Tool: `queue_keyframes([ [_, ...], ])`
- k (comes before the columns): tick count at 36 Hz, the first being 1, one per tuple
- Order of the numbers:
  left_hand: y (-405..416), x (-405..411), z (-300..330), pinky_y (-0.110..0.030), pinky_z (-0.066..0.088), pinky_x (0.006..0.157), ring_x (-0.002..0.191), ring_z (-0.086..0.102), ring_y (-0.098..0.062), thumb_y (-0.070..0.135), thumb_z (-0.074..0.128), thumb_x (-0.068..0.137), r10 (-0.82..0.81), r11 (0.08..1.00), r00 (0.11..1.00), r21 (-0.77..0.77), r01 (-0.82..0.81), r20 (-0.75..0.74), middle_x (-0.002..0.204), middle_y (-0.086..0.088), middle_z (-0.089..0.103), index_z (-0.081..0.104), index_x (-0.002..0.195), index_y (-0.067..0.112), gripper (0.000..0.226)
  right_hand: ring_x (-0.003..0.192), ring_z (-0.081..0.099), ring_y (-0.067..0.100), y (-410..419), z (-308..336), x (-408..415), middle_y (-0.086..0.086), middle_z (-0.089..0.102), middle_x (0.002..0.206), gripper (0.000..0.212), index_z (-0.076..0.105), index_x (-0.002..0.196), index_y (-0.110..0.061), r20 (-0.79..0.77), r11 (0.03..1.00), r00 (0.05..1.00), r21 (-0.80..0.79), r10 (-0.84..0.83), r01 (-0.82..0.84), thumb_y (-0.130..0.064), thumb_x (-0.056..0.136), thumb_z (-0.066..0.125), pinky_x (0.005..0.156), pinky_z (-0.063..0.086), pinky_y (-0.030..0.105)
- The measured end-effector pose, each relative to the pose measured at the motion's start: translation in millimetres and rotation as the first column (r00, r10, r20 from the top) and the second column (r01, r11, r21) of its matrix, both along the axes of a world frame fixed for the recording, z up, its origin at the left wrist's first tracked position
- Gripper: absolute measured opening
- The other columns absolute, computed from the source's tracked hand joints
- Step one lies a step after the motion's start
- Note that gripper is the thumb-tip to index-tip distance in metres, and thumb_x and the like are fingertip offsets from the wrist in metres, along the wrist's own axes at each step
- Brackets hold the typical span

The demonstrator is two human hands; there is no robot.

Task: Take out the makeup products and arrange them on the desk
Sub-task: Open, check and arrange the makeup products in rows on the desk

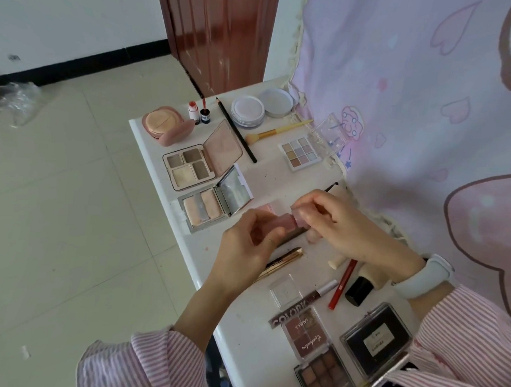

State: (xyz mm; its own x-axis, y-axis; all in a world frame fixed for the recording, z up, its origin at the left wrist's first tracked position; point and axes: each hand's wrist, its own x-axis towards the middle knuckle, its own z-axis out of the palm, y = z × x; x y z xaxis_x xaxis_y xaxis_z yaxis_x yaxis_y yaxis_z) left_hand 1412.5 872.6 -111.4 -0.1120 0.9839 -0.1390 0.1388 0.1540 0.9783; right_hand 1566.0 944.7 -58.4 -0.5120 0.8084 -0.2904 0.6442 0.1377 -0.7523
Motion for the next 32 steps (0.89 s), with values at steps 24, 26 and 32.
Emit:
queue_keyframes([
  [24, 19, 18, 0, -0.001, 0.035, 0.067, 0.076, 0.050, 0.019, 0.014, 0.057, 0.091, -0.167, 0.983, 0.964, 0.046, 0.180, -0.206, 0.079, 0.029, 0.053, 0.065, 0.106, 0.013, 0.017, 0.068, 0.048, -0.004, 17, 8, 25, -0.009, 0.056, 0.085, 0.016, 0.052, 0.094, -0.031, 0.101, 0.989, 0.984, -0.034, 0.145, -0.143, -0.018, 0.087, 0.060, 0.064, 0.038, 0.007],
  [26, 19, 21, -1, -0.002, 0.036, 0.067, 0.076, 0.051, 0.019, 0.015, 0.057, 0.091, -0.155, 0.983, 0.962, 0.066, 0.174, -0.223, 0.079, 0.028, 0.054, 0.064, 0.107, 0.012, 0.018, 0.079, 0.051, -0.004, 18, 8, 24, -0.012, 0.057, 0.100, 0.018, 0.051, 0.103, -0.031, 0.121, 0.989, 0.983, -0.066, 0.139, -0.131, -0.025, 0.088, 0.058, 0.066, 0.038, 0.006],
  [32, 24, 23, -3, -0.001, 0.035, 0.066, 0.077, 0.050, 0.019, 0.015, 0.057, 0.090, -0.160, 0.979, 0.956, 0.083, 0.185, -0.247, 0.079, 0.028, 0.051, 0.063, 0.108, 0.011, 0.020, 0.076, 0.056, -0.009, 24, 7, 24, -0.014, 0.063, 0.086, 0.005, 0.054, 0.089, -0.028, 0.193, 0.990, 0.972, -0.070, 0.132, -0.121, -0.030, 0.088, 0.058, 0.065, 0.038, 0.007],
])
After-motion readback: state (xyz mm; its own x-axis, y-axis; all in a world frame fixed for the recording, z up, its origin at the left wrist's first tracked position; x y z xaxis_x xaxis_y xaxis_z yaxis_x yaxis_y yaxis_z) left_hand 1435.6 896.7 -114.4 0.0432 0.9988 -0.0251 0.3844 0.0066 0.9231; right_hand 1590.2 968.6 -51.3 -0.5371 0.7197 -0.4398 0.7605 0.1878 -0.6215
